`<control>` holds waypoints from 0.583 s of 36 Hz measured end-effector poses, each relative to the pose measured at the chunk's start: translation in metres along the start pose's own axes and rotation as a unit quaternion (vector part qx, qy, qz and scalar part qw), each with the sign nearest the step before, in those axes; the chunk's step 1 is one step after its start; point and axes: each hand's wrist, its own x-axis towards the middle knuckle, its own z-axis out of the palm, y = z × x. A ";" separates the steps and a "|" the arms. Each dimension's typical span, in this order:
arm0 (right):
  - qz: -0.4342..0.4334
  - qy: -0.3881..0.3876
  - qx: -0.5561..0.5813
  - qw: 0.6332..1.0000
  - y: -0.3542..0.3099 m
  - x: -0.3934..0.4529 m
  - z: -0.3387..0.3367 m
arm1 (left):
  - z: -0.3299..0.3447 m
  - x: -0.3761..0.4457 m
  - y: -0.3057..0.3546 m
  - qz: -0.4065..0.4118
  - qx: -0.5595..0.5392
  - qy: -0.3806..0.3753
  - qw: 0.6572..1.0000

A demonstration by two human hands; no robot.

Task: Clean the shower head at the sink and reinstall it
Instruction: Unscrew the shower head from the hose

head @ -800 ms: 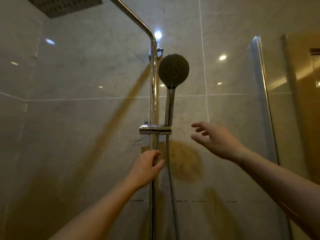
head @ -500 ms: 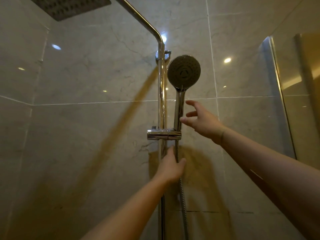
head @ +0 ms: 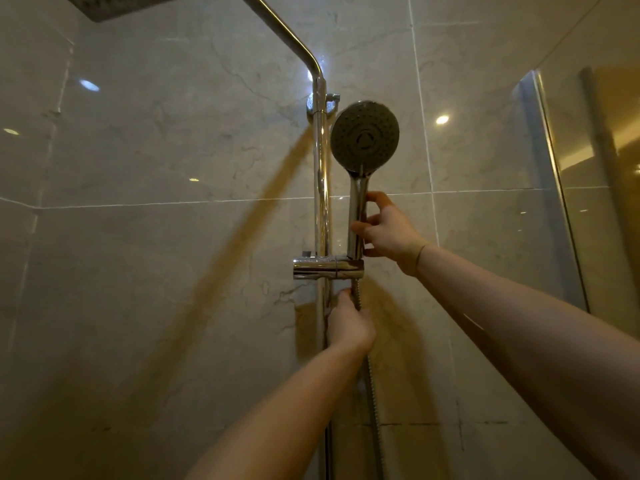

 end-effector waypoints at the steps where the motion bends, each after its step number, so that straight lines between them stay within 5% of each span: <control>1: -0.001 0.002 0.002 1.000 0.000 0.000 0.001 | 0.002 0.001 -0.001 0.002 0.008 0.015 1.000; 6: -0.010 0.005 0.018 1.000 0.002 0.003 0.002 | 0.008 0.001 0.003 0.026 0.054 0.090 0.994; 10: -0.032 0.014 0.038 0.999 -0.009 0.012 -0.004 | 0.012 0.005 0.014 0.036 -0.033 0.107 0.993; 15: -0.025 0.038 0.035 0.998 -0.016 0.020 -0.031 | 0.016 0.003 0.026 0.009 -0.148 0.012 0.989; 21: 0.024 0.008 0.042 0.999 0.014 -0.017 -0.061 | 0.034 -0.016 0.002 -0.008 -0.122 -0.075 0.990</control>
